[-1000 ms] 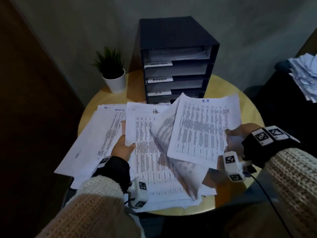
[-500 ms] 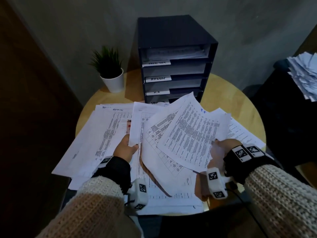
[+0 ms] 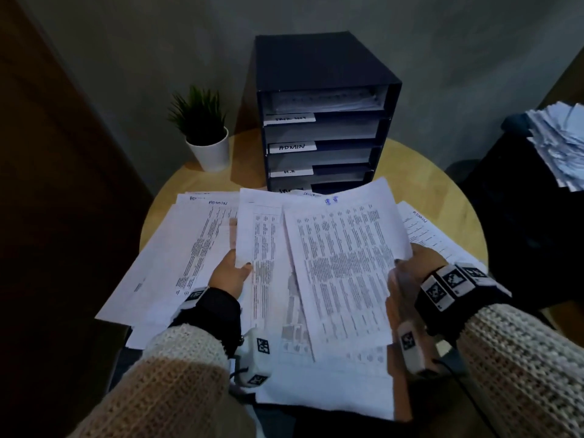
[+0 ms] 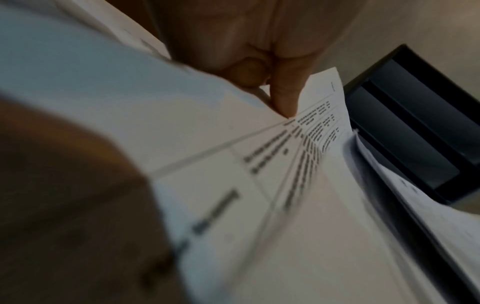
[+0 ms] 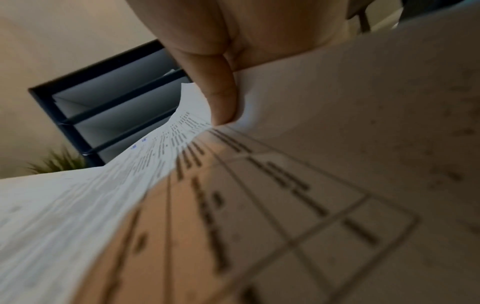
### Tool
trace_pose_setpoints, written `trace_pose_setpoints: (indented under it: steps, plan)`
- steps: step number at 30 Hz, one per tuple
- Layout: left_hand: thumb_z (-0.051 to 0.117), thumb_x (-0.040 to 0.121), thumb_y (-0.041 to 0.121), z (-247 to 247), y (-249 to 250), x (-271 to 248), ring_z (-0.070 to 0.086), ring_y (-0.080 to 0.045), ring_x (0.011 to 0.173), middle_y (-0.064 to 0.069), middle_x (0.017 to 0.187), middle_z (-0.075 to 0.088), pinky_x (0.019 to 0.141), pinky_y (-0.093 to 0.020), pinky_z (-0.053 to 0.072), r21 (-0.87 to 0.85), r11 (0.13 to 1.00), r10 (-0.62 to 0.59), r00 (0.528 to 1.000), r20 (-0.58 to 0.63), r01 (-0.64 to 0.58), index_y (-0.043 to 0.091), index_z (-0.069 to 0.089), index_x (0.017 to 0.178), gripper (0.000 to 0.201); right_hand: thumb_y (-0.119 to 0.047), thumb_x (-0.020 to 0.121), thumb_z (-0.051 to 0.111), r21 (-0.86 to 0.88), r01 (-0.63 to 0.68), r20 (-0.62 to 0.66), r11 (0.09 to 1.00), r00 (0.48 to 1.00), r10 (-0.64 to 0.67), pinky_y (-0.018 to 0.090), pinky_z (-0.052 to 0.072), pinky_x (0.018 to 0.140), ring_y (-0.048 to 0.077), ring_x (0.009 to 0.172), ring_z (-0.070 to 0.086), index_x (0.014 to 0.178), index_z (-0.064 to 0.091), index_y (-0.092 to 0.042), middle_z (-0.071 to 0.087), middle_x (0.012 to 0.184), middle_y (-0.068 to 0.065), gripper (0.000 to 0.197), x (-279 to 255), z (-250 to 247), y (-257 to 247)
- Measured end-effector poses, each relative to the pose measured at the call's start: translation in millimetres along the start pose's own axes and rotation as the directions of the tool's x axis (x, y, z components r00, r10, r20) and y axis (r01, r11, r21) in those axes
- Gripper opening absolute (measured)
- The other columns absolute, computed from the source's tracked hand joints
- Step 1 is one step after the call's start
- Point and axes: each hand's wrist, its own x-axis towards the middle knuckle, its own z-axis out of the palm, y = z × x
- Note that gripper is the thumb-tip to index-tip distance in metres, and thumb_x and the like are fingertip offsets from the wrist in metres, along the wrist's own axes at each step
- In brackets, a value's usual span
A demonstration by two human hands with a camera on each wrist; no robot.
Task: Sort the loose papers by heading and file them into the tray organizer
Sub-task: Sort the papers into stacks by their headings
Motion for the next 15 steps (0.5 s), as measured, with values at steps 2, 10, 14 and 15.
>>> trace_pose_setpoints:
  steps: [2,10,14,15]
  plan:
    - [0.046,0.098,0.011,5.5,3.2,-3.1,0.048,-0.028,0.124,-0.013,0.138,0.05,0.088,-0.024,0.035,-0.011,1.0,-0.006,1.0,0.008,0.006,0.006,0.041,0.138,0.04,-0.014,0.095,0.05,0.014,0.023,0.0,1.0,1.0,-0.023,0.034,0.043,0.088,0.034,0.112,0.056,0.129,0.051,-0.001,0.059,0.125,0.02,0.036,-6.6,7.0,-12.0]
    - [0.039,0.1,0.038,12.6,11.0,-7.7,0.038,-0.024,0.135,-0.008,0.148,0.039,0.104,-0.025,0.028,-0.137,0.989,-0.057,0.998,-0.004,0.056,0.01,0.034,0.144,0.052,-0.02,0.098,0.045,-0.08,0.069,0.079,0.994,0.995,-0.063,0.028,0.043,0.074,0.03,0.104,0.055,0.134,0.045,-0.008,0.054,0.131,0.014,0.038,-8.3,13.7,-30.0]
    - [0.064,0.089,0.028,18.8,5.3,-10.2,0.055,-0.017,0.11,0.002,0.12,0.058,0.091,-0.025,0.041,-0.208,0.978,-0.003,1.0,-0.006,0.001,0.015,0.049,0.129,0.045,-0.022,0.099,0.042,0.017,0.163,0.116,0.987,0.98,-0.164,0.028,0.04,0.069,0.027,0.097,0.055,0.134,0.045,-0.006,0.057,0.126,0.016,0.038,-15.1,26.5,-38.4]
    - [0.065,0.089,0.023,19.9,3.4,-9.9,0.055,-0.017,0.107,0.001,0.119,0.058,0.09,-0.024,0.04,-0.168,0.986,0.01,1.0,-0.005,-0.01,0.013,0.049,0.129,0.044,-0.025,0.099,0.041,0.023,0.185,0.144,0.982,0.972,-0.186,0.027,0.038,0.065,0.024,0.089,0.054,0.134,0.043,-0.006,0.057,0.121,0.017,0.04,-17.3,33.0,-39.5]
